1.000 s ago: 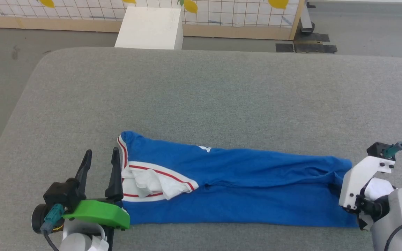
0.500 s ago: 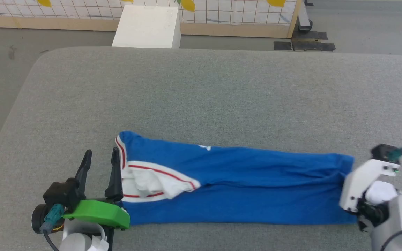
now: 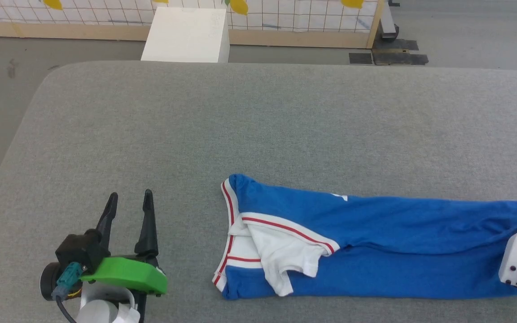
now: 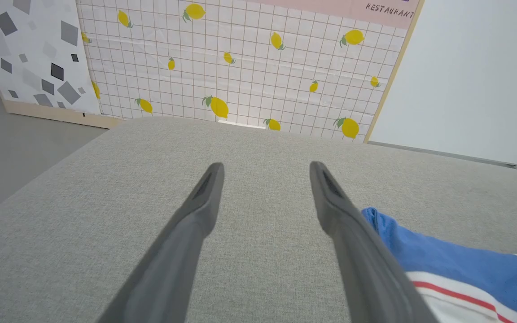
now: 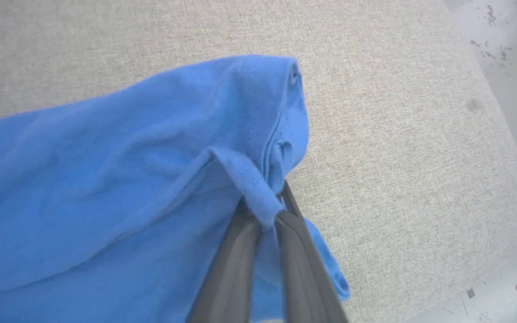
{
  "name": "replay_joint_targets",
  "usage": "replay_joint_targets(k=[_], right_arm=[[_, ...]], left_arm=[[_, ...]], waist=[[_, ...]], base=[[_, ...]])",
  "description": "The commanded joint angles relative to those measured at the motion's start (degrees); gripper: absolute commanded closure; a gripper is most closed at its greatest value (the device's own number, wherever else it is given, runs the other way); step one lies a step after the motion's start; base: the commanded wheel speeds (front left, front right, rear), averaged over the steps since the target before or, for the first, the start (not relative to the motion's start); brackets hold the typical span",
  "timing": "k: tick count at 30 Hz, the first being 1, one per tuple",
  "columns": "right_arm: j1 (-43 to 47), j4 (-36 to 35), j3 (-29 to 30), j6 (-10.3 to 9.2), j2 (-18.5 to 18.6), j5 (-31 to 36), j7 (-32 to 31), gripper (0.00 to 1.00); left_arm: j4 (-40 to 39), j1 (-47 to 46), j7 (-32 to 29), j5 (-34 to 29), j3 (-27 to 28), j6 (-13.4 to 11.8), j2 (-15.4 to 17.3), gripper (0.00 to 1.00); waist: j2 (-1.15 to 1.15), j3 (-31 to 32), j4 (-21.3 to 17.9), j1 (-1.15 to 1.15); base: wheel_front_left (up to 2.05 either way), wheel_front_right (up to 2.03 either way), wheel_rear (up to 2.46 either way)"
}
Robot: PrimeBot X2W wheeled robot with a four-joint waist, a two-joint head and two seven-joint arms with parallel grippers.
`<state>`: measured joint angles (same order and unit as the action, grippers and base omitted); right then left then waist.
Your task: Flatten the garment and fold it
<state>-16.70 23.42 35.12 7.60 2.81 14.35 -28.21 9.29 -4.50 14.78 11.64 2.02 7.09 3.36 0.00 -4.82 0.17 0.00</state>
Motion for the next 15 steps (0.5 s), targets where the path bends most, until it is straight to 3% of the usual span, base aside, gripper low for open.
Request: replay_joint_targets(k=[1, 4, 6, 10, 15], right_arm=[[1.3, -0.8, -1.1, -0.11, 0.1, -0.3, 0.0, 1.0], [3.5, -4.5, -6.0, -0.11, 0.1, -1.0, -1.5, 1.0], [5.1, -8.6, -10.9, -0.11, 0.1, -4.8, -4.2, 1.0], [9.5, -22.7, -23.2, -0.11, 0.1, -12.2, -12.7, 1.0], [12.2, -38.8, -38.3, -0.11, 0.1, -15.1, -21.0, 1.0]], left_arm=[[0.1, -0.7, 0.2, -0.5, 0.0, 0.4, 0.0, 0.0], [0.4, -0.5, 0.2, -0.5, -0.2, 0.4, 0.1, 0.0], [0.4, -0.3, 0.2, -0.5, -0.2, 0.4, 0.3, 0.0], [0.4, 0.0, 0.2, -0.5, -0.1, 0.4, 0.4, 0.0], [0.5, -0.4, 0.2, -0.4, -0.9, 0.4, 0.4, 0.0]], waist=[[0.0, 0.2, 0.1, 0.0], [0.0, 0.7, 0.4, 0.0], [0.0, 0.9, 0.4, 0.0], [0.0, 1.1, 0.3, 0.0], [0.0, 0.7, 0.9, 0.0]], base=[[0.0, 0.0, 0.0], [0.0, 0.0, 0.0], [0.0, 0.0, 0.0], [0.0, 0.0, 0.0], [0.0, 0.0, 0.0]])
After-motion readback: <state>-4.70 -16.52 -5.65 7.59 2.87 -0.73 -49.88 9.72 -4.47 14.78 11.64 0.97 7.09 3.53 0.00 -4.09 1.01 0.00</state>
